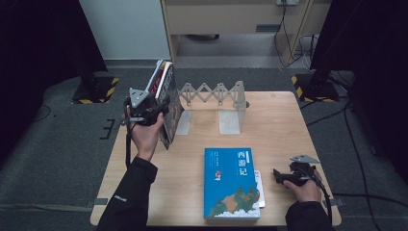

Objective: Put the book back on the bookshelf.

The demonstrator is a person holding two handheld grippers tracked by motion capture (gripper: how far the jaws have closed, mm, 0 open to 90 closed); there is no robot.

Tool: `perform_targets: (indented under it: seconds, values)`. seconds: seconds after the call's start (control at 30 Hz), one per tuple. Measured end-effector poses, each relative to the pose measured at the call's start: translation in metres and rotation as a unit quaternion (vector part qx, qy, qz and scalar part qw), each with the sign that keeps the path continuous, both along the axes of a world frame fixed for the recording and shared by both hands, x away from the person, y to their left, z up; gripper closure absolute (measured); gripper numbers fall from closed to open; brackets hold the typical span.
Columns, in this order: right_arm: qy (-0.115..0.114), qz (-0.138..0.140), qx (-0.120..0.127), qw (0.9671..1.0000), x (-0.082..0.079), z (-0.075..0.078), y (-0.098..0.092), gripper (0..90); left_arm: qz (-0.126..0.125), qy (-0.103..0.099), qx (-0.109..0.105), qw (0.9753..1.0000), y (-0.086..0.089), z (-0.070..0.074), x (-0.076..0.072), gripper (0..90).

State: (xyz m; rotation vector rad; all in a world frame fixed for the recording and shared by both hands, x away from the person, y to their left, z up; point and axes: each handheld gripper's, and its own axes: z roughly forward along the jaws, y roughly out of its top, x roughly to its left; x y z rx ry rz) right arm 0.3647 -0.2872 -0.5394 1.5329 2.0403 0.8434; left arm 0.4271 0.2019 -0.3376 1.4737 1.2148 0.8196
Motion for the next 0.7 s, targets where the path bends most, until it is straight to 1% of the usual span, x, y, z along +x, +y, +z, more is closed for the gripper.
perform_targets:
  seconds: [0.1,0.13,0.2,0.23,0.33,0.43,0.53,0.7]
  values:
    - [0.000,0.000,0.000,1.0000,0.000,0.000,0.000,0.2,-0.002,-0.001,-0.003,1.0000,0.003,-0.001,-0.004,43.0]
    - [0.000,0.000,0.000,1.0000,0.000,0.000,0.000,0.2,-0.009,-0.002,-0.011,0.9999,0.006,-0.003,-0.009,42.7]
    - [0.000,0.000,0.000,1.0000,0.000,0.000,0.000,0.2,-0.012,-0.008,-0.009,0.9999,0.009,-0.005,-0.013,42.5]
    - [0.000,0.001,-0.001,1.0000,0.000,0.000,0.000,0.2,-0.019,-0.006,-0.017,0.9997,0.010,-0.006,-0.016,42.3]
    - [0.000,0.000,0.000,1.0000,0.000,0.000,0.000,0.2,-0.026,-0.009,-0.016,0.9995,0.012,-0.009,-0.023,41.1]
    - [0.000,0.002,-0.001,1.0000,0.000,0.000,0.000,0.2,-0.034,-0.007,-0.016,0.9993,0.014,-0.013,-0.030,40.3]
    - [0.000,0.002,-0.001,1.0000,0.000,0.000,0.000,0.2,-0.044,-0.010,-0.014,0.9989,0.017,-0.020,-0.037,39.6]
    - [0.000,0.001,-0.001,1.0000,0.000,0.000,0.000,0.2,-0.060,0.003,-0.019,0.9980,0.019,-0.036,-0.047,38.6]
